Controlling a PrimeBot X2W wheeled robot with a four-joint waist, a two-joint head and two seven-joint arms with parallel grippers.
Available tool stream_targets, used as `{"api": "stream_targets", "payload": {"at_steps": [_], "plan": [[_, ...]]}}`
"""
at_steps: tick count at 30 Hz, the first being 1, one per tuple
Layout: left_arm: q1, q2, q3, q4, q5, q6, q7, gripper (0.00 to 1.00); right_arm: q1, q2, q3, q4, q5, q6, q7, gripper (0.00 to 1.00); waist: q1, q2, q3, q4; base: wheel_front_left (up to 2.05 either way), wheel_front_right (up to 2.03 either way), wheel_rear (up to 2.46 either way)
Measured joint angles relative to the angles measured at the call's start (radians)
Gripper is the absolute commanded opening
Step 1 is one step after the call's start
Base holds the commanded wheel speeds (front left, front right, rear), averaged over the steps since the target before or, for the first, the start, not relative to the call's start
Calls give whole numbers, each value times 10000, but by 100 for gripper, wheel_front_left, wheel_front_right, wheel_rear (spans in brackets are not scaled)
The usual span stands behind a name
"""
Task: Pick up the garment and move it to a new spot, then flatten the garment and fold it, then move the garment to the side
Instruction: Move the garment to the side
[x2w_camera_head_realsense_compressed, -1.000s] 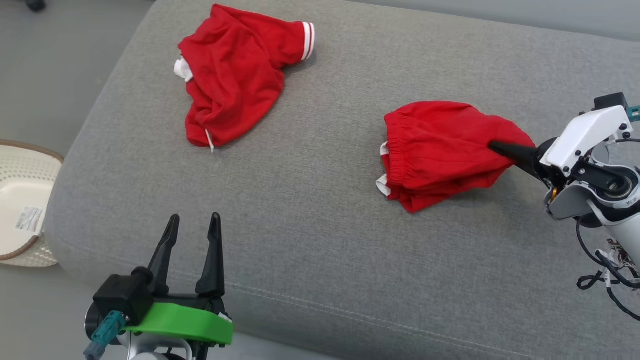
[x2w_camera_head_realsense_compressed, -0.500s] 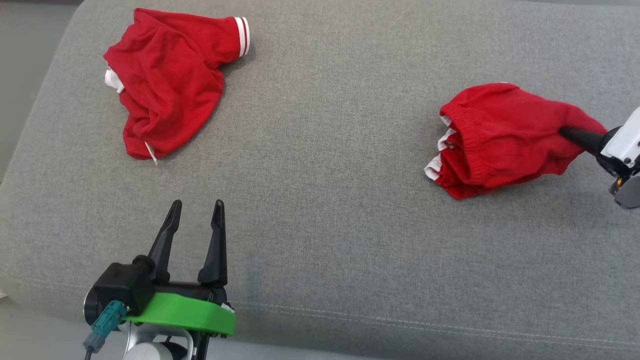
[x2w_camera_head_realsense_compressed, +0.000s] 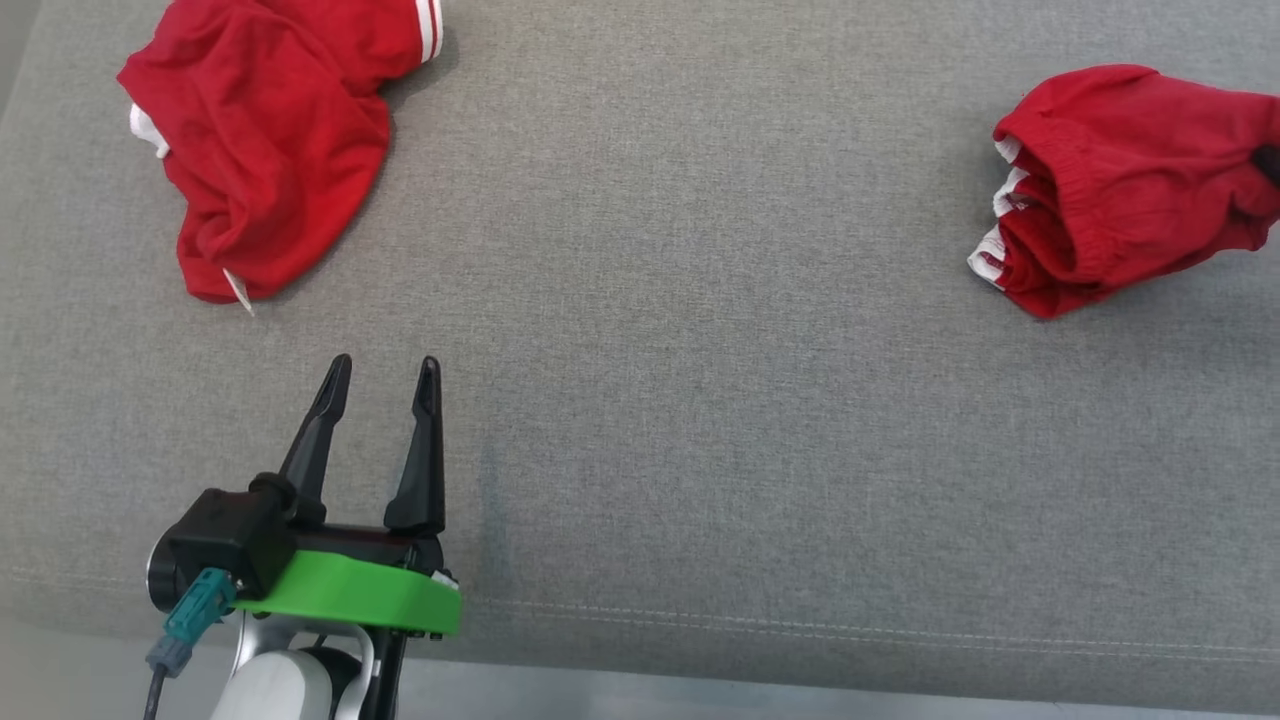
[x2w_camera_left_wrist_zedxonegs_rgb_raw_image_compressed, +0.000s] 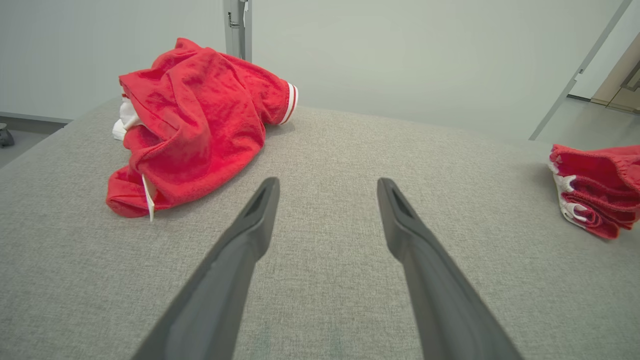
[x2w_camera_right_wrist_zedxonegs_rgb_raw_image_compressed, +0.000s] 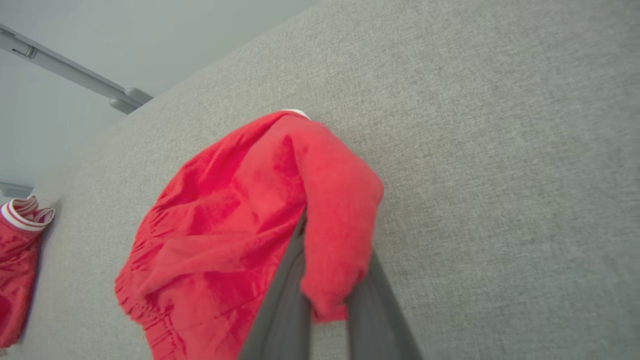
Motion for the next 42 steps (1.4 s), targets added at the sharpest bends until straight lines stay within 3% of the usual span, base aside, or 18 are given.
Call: {"api": "stream_targets", "payload": {"at_steps": [14, 26, 27, 28, 42], "plan": [[-1, 533, 186, -318, 362, 15, 418, 100, 518, 445, -372, 825, 104, 0, -1289, 0, 0, 0, 141, -1281, 0, 0, 0], [-1, 671, 117, -654, 468, 90, 809, 100, 1134, 863, -788, 1459, 364, 0, -2305, 0, 0, 0, 283, -2479, 0, 0, 0], [-1, 671, 105, -677, 468, 90, 825, 100, 1208, 876, -798, 1530, 380, 0, -2401, 8, 0, 0, 298, -2561, 0, 0, 0], [-2, 669, 69, -694, 468, 90, 897, 100, 1327, 951, -863, 1687, 385, 0, -2612, 100, 0, 0, 326, -2702, 0, 0, 0], [-12, 575, 127, -715, 441, 171, 1051, 100, 1761, 1315, -752, 2259, 63, 0, -3641, 100, 0, 0, 181, -2913, 0, 0, 0]]}}
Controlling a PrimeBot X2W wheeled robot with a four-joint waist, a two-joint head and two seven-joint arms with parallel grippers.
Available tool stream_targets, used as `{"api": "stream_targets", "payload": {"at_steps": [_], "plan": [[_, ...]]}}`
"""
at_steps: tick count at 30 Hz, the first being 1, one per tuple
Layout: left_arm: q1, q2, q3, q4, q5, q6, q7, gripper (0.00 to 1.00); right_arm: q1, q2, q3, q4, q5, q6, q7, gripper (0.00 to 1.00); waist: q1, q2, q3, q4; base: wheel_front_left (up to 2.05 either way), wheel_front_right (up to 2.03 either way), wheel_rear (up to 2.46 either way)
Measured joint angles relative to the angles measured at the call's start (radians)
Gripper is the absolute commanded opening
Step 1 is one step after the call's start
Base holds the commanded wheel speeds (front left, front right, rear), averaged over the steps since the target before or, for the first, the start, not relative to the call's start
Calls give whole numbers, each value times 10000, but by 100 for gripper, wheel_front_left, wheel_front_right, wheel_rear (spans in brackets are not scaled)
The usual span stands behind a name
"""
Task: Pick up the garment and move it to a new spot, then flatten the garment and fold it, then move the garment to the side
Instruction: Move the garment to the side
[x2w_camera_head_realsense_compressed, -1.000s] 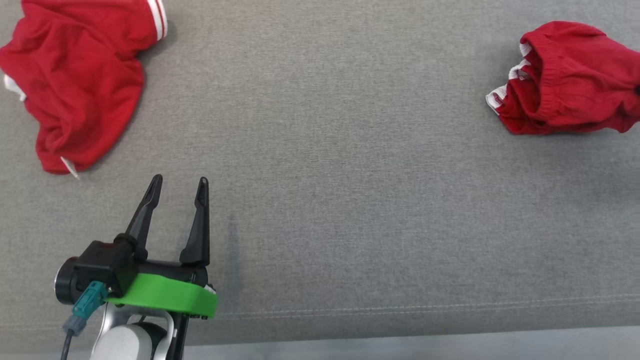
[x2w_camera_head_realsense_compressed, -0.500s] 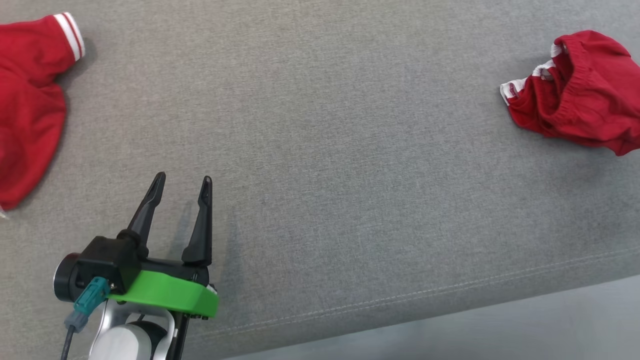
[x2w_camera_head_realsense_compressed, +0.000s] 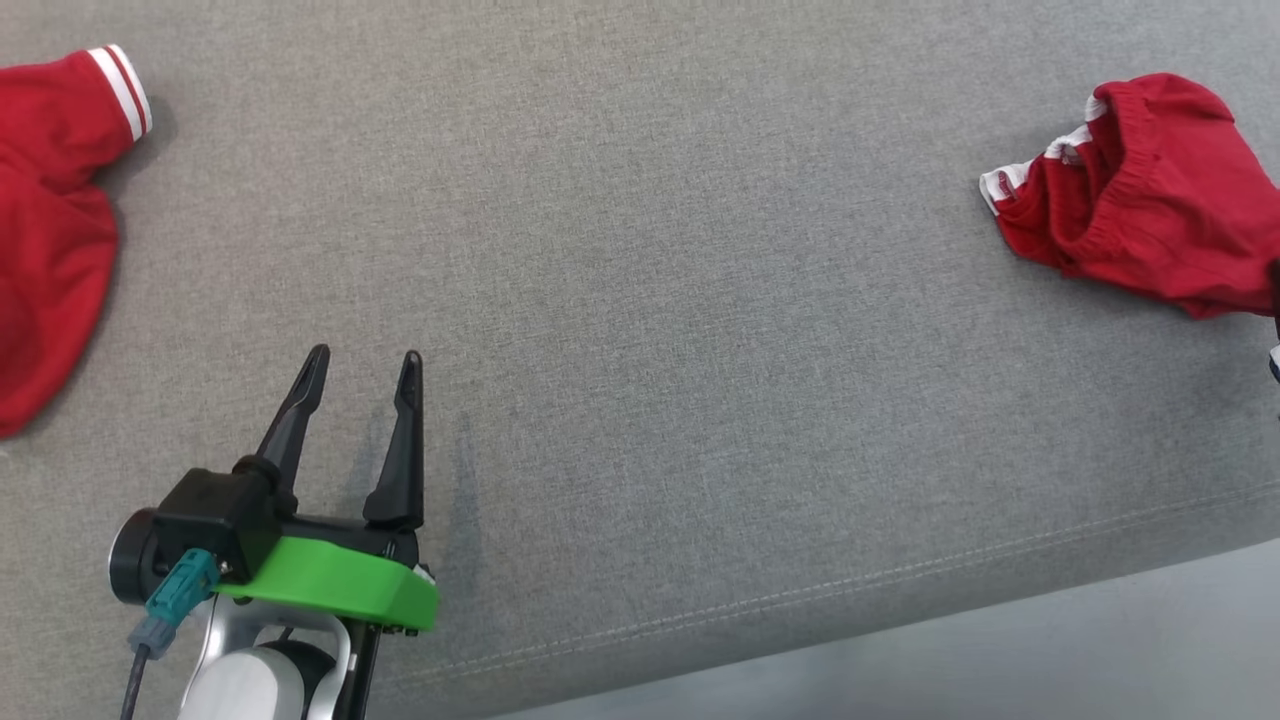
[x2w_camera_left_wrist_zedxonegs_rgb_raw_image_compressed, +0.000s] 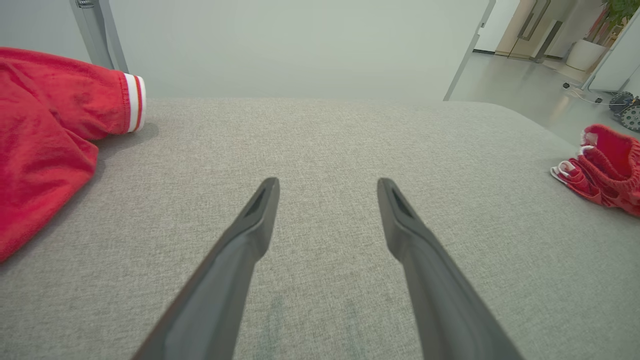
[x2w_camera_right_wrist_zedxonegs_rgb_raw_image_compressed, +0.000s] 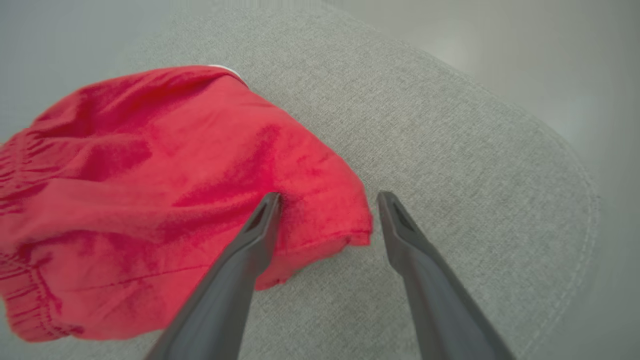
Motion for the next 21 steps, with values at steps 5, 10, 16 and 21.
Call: {"api": "stream_targets", "payload": {"at_steps": [5, 10, 16, 21], "plan": [[1, -167, -8, 209, -127, 8, -134, 100, 154, -100, -75, -6, -236, 0, -867, 100, 0, 0, -269, 3, 0, 0, 0], [29, -332, 42, 535, -247, 25, -362, 100, 648, -627, -146, -286, -821, 0, -2006, 100, 0, 0, -675, 83, 0, 0, 0], [395, -351, 280, 895, -500, 107, -594, 100, 1087, -1116, -403, -1003, -1551, 0, -2270, 100, 0, 0, -1283, 241, 0, 0, 0], [738, -376, 368, 1198, -564, 153, -788, 100, 1329, -1118, -554, -1921, -2309, 0, -2242, 100, 0, 0, -1816, 438, 0, 0, 0]]}}
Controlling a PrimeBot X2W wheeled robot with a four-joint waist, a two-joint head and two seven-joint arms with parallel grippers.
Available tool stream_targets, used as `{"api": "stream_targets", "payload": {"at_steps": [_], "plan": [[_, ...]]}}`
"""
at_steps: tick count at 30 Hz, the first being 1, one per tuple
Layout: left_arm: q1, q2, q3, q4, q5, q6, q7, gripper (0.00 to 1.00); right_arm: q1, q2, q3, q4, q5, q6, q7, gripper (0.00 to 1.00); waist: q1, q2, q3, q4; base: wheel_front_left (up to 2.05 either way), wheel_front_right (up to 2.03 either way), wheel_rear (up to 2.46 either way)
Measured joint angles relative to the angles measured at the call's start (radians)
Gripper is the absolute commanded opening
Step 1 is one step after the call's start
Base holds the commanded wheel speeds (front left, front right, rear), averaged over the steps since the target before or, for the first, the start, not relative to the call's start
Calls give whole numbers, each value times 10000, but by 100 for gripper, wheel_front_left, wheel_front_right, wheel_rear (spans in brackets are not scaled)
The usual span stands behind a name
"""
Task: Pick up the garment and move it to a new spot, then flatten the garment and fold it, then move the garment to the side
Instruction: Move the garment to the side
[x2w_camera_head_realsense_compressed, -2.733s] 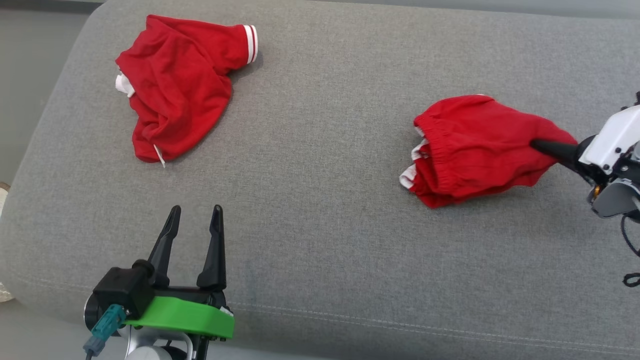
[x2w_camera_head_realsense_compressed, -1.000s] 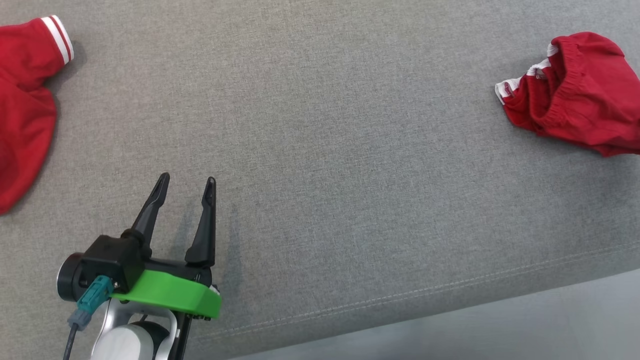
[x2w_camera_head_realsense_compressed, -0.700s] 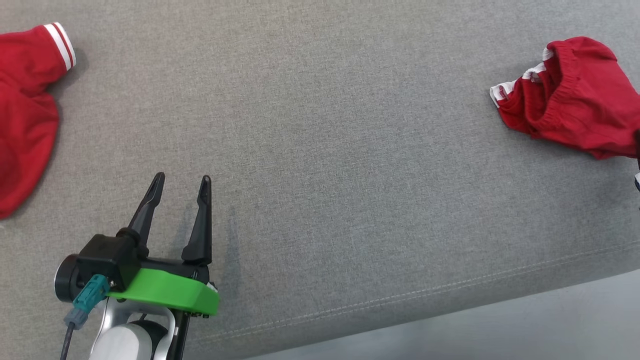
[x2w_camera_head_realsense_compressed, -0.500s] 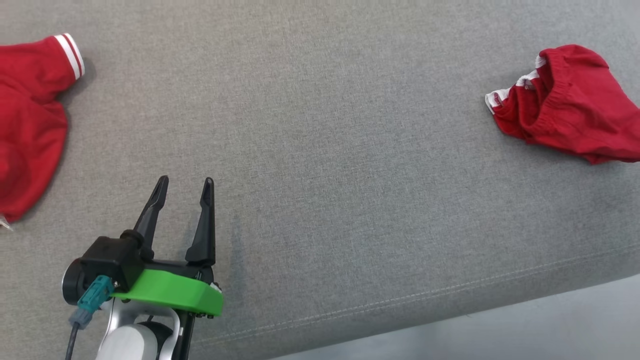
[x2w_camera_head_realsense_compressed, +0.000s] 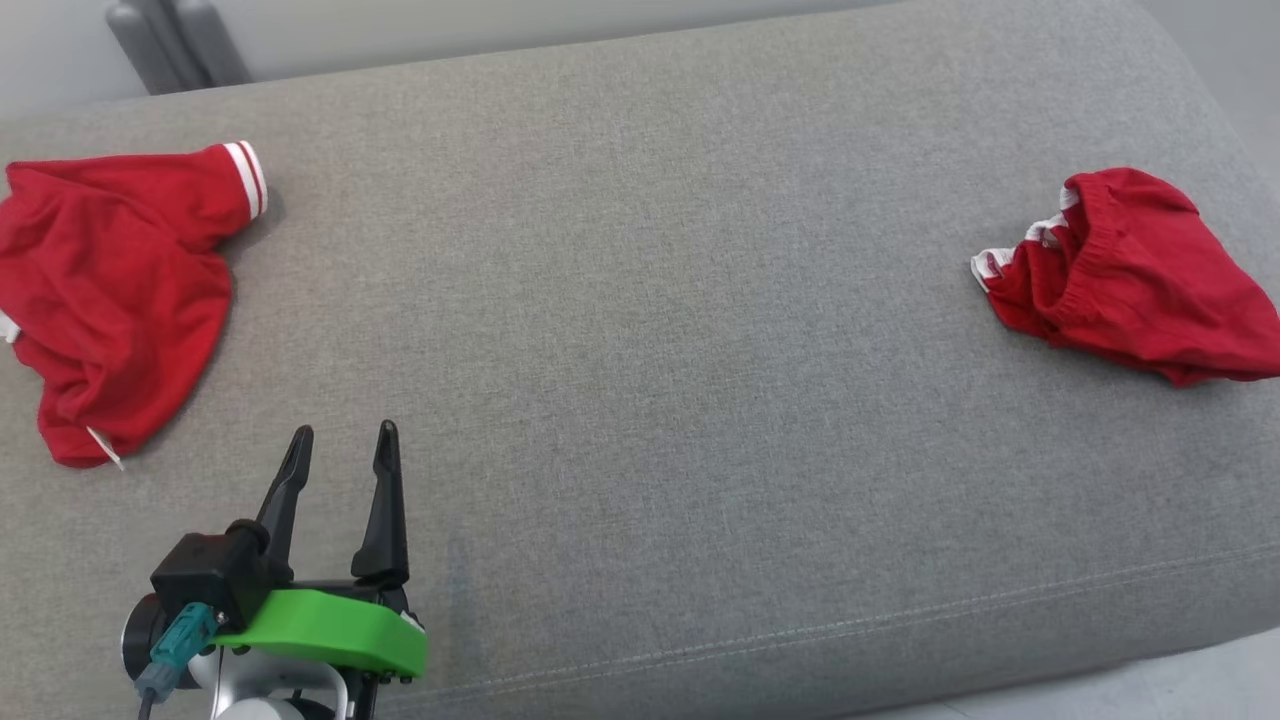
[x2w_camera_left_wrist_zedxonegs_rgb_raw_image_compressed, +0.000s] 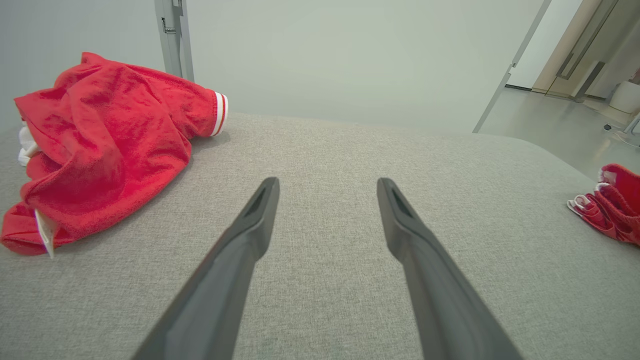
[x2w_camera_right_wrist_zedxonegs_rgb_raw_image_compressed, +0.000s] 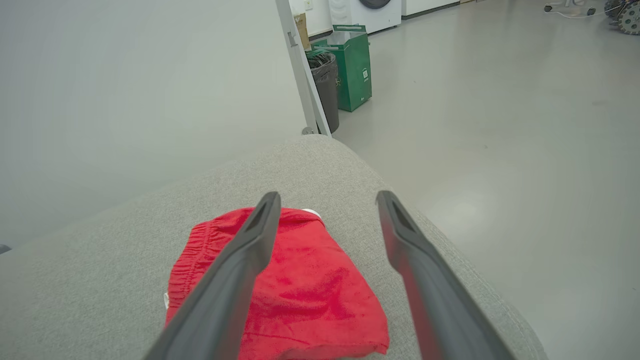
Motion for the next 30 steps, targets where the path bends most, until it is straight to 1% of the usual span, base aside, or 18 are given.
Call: {"api": "stream_targets", "payload": {"at_steps": [3, 5, 8, 12, 16, 21, 25, 30], "plan": [[60, -12, -38, 125, 0, 0, -6, 100, 0, 40, -535, -642, -928, 0, 4, 100, 0, 0, -307, 161, 0, 0, 0], [90, -13, -63, 190, 2, 0, -21, 100, 8, 159, -823, -1032, -1250, 0, 4, 100, 0, 0, -489, 295, 0, 0, 0], [145, -21, -144, 305, 2, -2, -100, 100, 277, 531, -1174, -1588, -1768, 0, 4, 100, 0, 0, -719, 560, 0, 0, 0], [202, -59, -240, 451, 2, -2, -167, 100, 1067, 1108, -1476, -2031, -2399, 0, 4, 100, 0, 0, -986, 958, 0, 0, 0], [260, -69, -282, 617, 0, -15, -190, 100, 1967, 1670, -1505, -2341, -3089, 0, 4, 100, 0, 0, -1222, 1381, 0, 0, 0], [394, -77, -267, 815, -4, -19, -221, 100, 2828, 2518, -1453, -2652, -3639, 0, 4, 100, 0, 0, -1497, 1873, 0, 0, 0], [503, -23, -196, 965, -4, -19, -282, 100, 3294, 3007, -1553, -2878, -4119, 0, 4, 100, 0, 0, -1733, 2175, 0, 0, 0], [541, 119, 46, 986, 2, -19, -410, 100, 3689, 3455, -1628, -3124, -4832, 0, 4, 100, 0, -1, -1975, 2394, 0, 0, 0]]}}
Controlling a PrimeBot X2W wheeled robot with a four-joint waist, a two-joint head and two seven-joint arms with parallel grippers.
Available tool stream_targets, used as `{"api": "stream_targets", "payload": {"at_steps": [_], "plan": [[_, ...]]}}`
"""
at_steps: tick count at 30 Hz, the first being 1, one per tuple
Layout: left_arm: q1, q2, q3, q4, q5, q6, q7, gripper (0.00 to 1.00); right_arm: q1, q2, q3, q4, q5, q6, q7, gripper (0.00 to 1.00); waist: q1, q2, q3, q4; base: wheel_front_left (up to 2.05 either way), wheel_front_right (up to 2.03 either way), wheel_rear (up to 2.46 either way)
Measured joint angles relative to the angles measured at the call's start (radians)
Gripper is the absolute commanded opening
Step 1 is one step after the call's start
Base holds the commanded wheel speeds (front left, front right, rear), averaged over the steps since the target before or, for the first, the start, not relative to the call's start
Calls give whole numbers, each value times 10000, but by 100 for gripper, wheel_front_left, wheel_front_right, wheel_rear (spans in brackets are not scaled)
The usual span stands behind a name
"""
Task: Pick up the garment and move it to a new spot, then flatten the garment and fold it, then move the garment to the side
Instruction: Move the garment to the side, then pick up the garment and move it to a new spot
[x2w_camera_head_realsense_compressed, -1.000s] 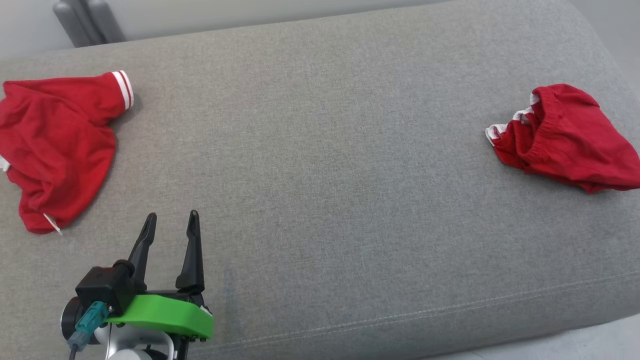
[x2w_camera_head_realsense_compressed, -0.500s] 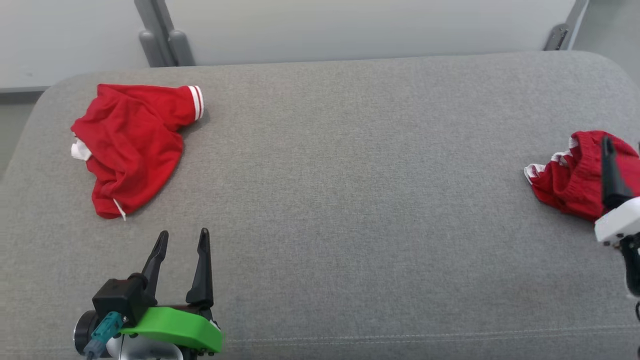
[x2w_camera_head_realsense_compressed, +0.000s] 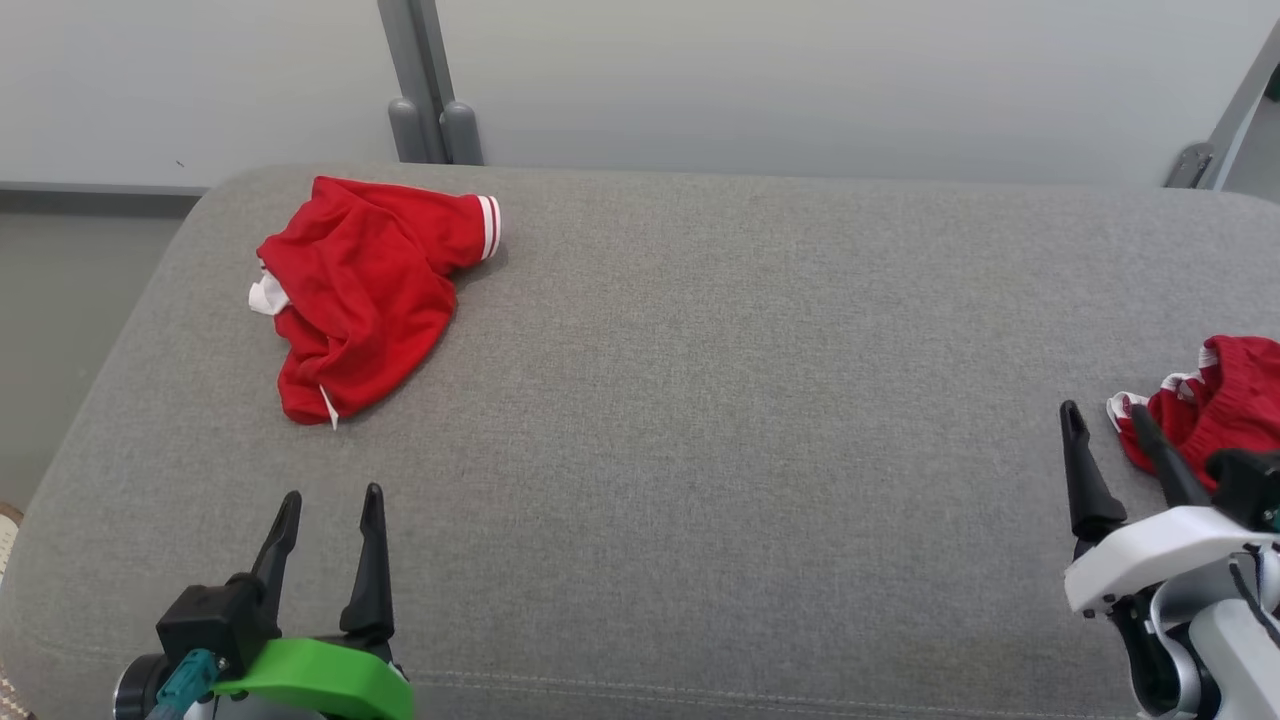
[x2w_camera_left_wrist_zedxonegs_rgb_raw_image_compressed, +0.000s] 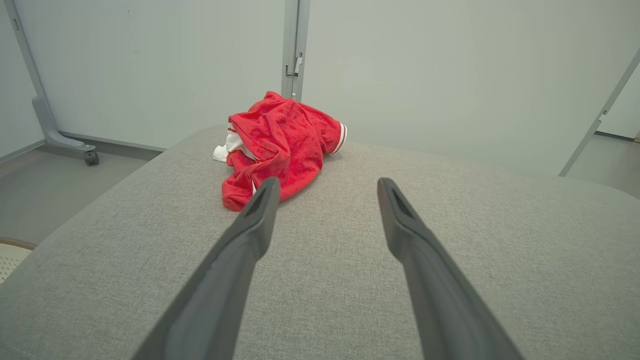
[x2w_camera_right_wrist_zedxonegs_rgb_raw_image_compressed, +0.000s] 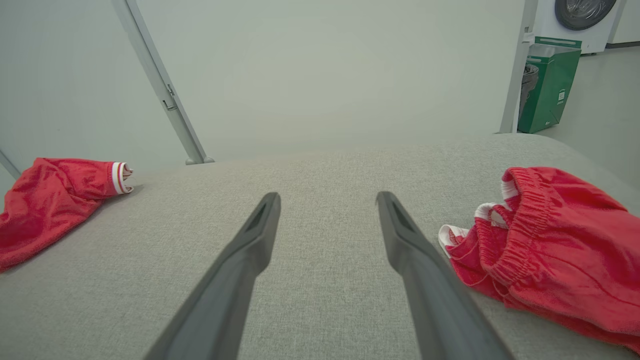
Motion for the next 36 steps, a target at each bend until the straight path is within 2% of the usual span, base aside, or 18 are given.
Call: {"api": "stream_targets", "payload": {"at_steps": [15, 26, 31, 36], "plan": [[354, 173, 232, 25, 13, 2, -121, 100, 1175, 796, -504, -393, -1319, 0, 0, 100, 0, 0, -58, -49, 0, 0, 0], [278, 297, 587, -2, -31, 2, -134, 100, 1193, 1014, -495, -1189, -2150, 0, 2, 100, 0, 0, 400, -159, 0, 0, 0], [-602, 723, 1112, 17, -54, 8, -132, 100, 1061, 1110, -449, -1977, -2782, 0, 0, 100, 0, 0, 780, -433, 0, 0, 0], [-1381, 780, 1358, -165, -150, 50, -207, 100, 1007, 1185, -593, -2694, -3162, 0, 2, 100, 0, 0, 1178, -656, 0, 0, 0]]}}
